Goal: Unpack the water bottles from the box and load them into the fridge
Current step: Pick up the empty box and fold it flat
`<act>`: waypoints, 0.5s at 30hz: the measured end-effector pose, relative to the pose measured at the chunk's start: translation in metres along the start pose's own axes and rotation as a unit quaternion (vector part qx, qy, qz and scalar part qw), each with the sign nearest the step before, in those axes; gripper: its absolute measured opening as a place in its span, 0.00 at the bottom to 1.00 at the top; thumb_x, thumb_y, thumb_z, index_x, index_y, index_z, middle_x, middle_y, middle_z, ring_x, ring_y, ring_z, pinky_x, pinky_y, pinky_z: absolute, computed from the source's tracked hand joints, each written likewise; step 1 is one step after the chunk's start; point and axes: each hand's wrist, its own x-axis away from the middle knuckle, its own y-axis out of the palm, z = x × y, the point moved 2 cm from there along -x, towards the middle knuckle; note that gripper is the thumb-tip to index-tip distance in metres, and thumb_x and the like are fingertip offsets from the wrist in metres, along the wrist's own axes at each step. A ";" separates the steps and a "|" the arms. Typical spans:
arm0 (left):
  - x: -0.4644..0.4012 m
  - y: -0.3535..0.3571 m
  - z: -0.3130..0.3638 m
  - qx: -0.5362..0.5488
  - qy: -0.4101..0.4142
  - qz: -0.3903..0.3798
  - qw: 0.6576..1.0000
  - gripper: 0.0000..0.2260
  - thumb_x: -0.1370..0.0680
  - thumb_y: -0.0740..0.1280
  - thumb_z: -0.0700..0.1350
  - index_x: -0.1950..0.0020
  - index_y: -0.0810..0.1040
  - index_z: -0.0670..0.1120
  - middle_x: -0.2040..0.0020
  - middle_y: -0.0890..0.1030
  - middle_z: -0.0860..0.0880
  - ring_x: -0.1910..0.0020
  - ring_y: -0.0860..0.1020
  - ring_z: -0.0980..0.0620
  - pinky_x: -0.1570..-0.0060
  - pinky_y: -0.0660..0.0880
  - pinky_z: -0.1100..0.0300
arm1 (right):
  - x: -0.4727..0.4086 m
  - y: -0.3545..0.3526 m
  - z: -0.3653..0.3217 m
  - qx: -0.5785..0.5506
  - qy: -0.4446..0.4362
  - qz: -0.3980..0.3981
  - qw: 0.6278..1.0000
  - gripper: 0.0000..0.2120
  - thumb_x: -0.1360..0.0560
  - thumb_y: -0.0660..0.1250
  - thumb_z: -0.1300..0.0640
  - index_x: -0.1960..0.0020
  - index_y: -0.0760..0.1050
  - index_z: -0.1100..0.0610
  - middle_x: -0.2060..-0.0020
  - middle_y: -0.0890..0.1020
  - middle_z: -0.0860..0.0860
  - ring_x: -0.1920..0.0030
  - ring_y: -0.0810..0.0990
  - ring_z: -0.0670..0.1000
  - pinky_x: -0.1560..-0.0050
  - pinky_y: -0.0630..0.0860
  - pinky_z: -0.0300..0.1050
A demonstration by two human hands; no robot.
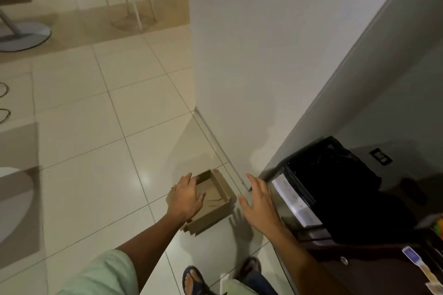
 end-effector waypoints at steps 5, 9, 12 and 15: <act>-0.016 0.014 -0.017 0.016 -0.041 -0.004 0.999 0.25 0.21 0.64 0.55 0.26 0.67 0.49 0.25 0.67 0.48 0.26 0.63 0.48 0.26 0.62 0.48 | -0.039 0.020 0.011 -0.027 0.030 -0.065 0.997 0.33 0.20 0.66 0.50 0.20 0.54 0.49 0.23 0.60 0.50 0.26 0.66 0.51 0.33 0.68 0.41; -0.033 0.022 -0.023 0.026 -0.086 -0.015 0.996 0.25 0.22 0.65 0.55 0.27 0.67 0.50 0.25 0.67 0.49 0.27 0.65 0.48 0.28 0.66 0.49 | -0.073 0.030 0.026 -0.056 0.069 -0.115 0.989 0.35 0.20 0.66 0.51 0.19 0.51 0.48 0.22 0.58 0.50 0.24 0.63 0.53 0.31 0.68 0.47; -0.049 0.027 -0.024 0.026 -0.119 -0.018 0.992 0.25 0.21 0.65 0.55 0.26 0.67 0.50 0.24 0.66 0.50 0.26 0.64 0.49 0.27 0.64 0.51 | -0.100 0.035 0.034 -0.049 0.084 -0.149 0.984 0.35 0.19 0.66 0.51 0.19 0.51 0.48 0.22 0.58 0.51 0.24 0.63 0.54 0.29 0.68 0.50; -0.062 0.031 -0.028 0.026 -0.150 -0.011 0.988 0.26 0.21 0.66 0.55 0.26 0.67 0.50 0.24 0.66 0.49 0.26 0.65 0.48 0.28 0.63 0.52 | -0.124 0.039 0.039 -0.034 0.080 -0.189 0.978 0.35 0.19 0.66 0.52 0.19 0.51 0.49 0.22 0.59 0.52 0.24 0.63 0.55 0.28 0.67 0.51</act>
